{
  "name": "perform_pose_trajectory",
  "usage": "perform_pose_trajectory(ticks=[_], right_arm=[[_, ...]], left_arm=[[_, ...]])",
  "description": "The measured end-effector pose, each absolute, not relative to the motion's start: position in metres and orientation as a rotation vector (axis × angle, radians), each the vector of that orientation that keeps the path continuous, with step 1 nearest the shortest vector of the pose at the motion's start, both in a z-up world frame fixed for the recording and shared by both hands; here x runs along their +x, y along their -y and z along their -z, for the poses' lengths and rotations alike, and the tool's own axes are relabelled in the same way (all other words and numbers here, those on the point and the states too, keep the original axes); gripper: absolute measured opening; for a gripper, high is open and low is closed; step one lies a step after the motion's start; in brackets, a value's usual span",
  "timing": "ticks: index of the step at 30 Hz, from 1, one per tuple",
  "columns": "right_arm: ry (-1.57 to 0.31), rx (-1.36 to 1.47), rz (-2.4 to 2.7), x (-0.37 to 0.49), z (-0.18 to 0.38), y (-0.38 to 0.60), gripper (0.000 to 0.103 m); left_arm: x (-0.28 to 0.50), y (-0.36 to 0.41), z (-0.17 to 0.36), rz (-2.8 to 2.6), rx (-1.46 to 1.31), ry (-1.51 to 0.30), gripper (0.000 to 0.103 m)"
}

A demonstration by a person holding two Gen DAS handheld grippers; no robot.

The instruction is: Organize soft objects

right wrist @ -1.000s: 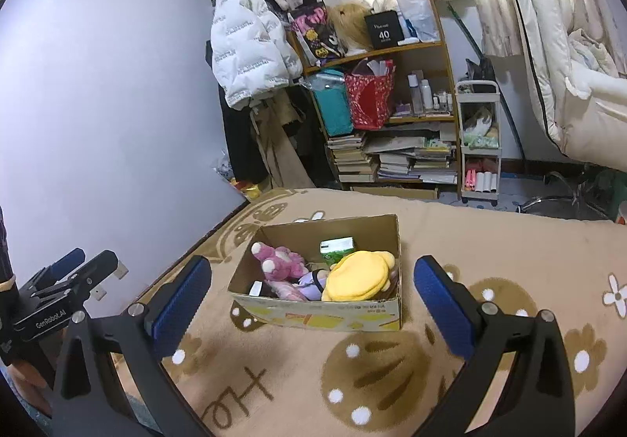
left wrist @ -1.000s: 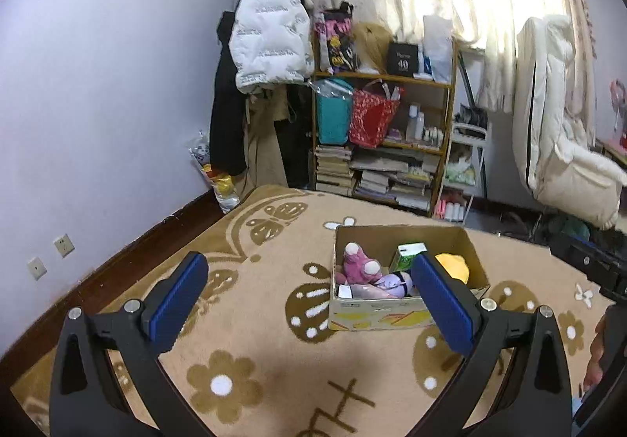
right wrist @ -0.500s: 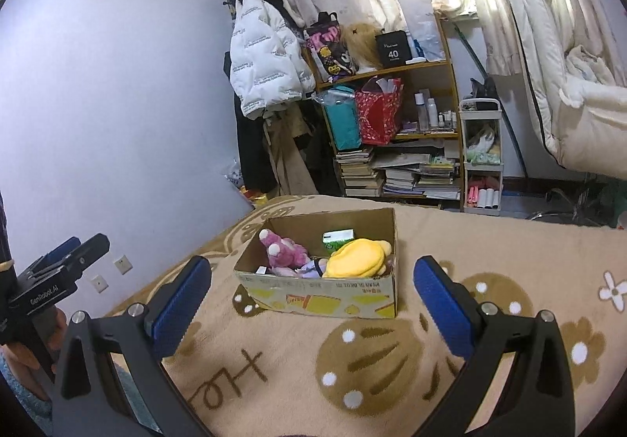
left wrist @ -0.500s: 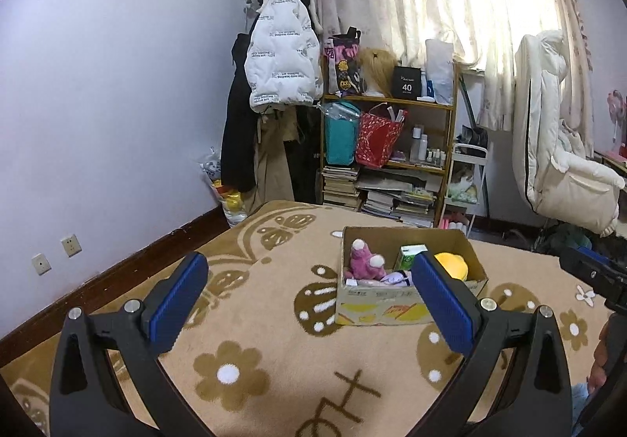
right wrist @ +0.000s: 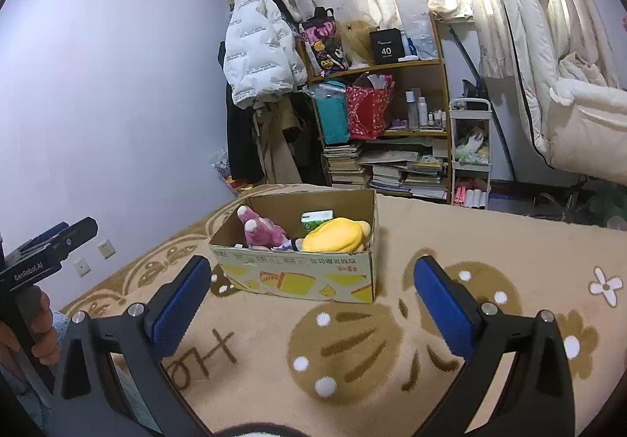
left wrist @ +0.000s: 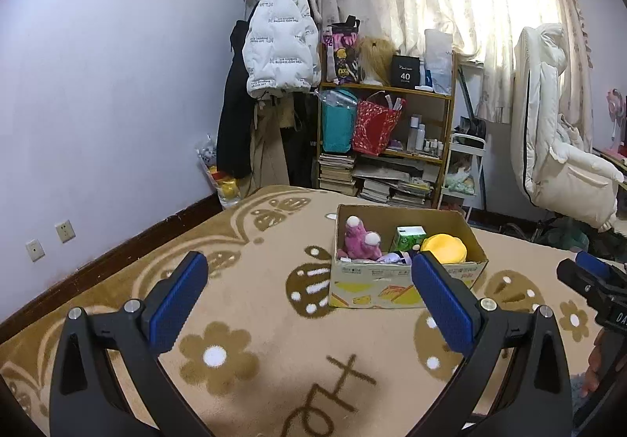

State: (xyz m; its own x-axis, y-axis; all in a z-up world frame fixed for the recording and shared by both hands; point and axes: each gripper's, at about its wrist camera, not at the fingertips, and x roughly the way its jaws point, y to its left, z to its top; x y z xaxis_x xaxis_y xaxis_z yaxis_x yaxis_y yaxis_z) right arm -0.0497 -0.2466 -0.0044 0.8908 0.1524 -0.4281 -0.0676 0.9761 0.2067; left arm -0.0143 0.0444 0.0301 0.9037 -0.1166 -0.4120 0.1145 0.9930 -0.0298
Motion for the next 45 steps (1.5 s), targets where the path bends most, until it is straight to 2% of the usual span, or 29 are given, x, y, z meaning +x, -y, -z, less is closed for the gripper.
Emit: perform_pose_trajectory(ticks=[45], right_arm=[[-0.489, 0.211, -0.096, -0.05, 0.018, 0.261, 0.103]], left_arm=[[-0.009, -0.032, -0.012, 0.15, 0.045, -0.475, 0.103]])
